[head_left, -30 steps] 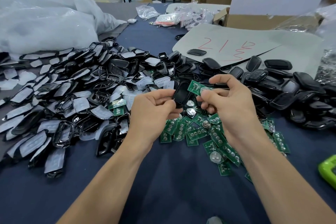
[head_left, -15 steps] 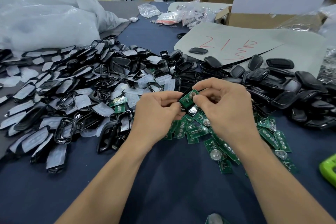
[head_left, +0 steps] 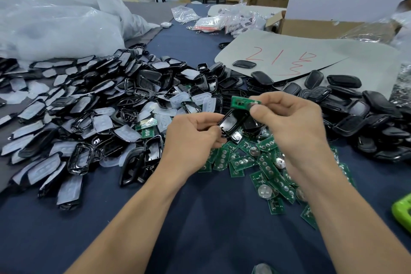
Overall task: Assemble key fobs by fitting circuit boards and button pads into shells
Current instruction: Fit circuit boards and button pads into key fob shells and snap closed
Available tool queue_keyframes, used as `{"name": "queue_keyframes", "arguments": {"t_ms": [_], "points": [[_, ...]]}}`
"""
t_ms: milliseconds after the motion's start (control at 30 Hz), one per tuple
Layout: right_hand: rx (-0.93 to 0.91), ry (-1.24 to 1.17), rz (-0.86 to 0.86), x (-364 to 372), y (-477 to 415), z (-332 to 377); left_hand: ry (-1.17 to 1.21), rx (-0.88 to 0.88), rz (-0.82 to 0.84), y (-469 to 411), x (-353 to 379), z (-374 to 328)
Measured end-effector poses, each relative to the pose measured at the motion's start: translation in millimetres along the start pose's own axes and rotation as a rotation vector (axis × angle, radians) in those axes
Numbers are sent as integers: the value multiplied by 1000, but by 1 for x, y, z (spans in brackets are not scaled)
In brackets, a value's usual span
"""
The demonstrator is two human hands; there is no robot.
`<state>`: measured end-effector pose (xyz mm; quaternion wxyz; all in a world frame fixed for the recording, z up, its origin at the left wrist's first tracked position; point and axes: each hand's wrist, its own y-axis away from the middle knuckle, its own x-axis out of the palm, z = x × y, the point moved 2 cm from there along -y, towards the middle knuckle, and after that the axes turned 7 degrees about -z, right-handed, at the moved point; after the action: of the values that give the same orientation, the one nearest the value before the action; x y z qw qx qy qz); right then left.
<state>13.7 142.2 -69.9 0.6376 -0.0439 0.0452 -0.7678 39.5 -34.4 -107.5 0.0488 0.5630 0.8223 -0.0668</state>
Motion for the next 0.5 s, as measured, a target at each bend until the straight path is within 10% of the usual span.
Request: {"name": "queue_keyframes", "arguments": {"t_ms": [300, 500], "points": [[199, -306, 70, -3, 2, 6, 0, -26, 6, -1, 1, 0], [-66, 134, 15, -1, 3, -3, -28, -15, -6, 0, 2, 0]]}}
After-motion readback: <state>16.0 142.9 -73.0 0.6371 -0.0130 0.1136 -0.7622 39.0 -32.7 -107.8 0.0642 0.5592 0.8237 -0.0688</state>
